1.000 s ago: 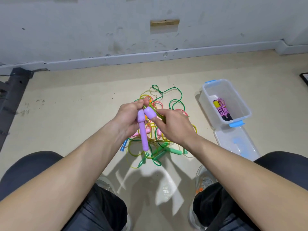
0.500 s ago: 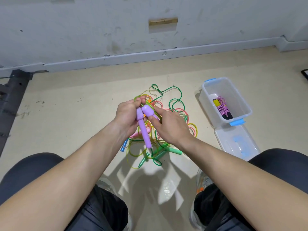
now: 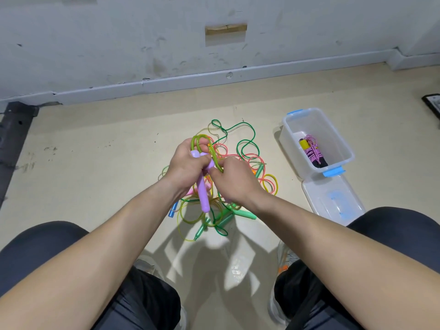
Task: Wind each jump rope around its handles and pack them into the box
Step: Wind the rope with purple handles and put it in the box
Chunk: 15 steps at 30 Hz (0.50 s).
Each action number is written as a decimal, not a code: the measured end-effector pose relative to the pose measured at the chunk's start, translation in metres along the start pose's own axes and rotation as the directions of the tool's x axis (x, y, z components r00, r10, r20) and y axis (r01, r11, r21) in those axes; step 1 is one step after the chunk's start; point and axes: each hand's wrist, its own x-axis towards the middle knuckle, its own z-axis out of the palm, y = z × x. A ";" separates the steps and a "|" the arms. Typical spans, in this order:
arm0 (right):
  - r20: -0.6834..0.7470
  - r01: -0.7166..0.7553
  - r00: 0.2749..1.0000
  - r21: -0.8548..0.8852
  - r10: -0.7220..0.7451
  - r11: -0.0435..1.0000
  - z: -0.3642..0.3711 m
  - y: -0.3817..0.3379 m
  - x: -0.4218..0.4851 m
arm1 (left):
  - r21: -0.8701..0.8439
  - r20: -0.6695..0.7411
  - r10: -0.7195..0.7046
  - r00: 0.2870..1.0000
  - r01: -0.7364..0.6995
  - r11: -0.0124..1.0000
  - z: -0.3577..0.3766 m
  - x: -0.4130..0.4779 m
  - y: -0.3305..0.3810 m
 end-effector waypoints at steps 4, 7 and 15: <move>0.041 -0.064 0.998 0.480 0.050 0.875 -0.005 -0.009 -0.010 | 0.010 -0.064 0.085 0.994 -0.084 0.996 -0.006 0.006 0.005; -0.049 -0.014 0.998 0.432 0.039 0.902 -0.003 -0.005 -0.012 | -0.191 0.014 0.018 1.000 -0.015 0.982 -0.005 0.003 0.016; -0.066 -0.073 0.996 -0.123 0.065 0.990 -0.009 0.029 0.014 | -0.111 0.382 -0.302 0.873 0.368 0.923 -0.029 0.000 0.036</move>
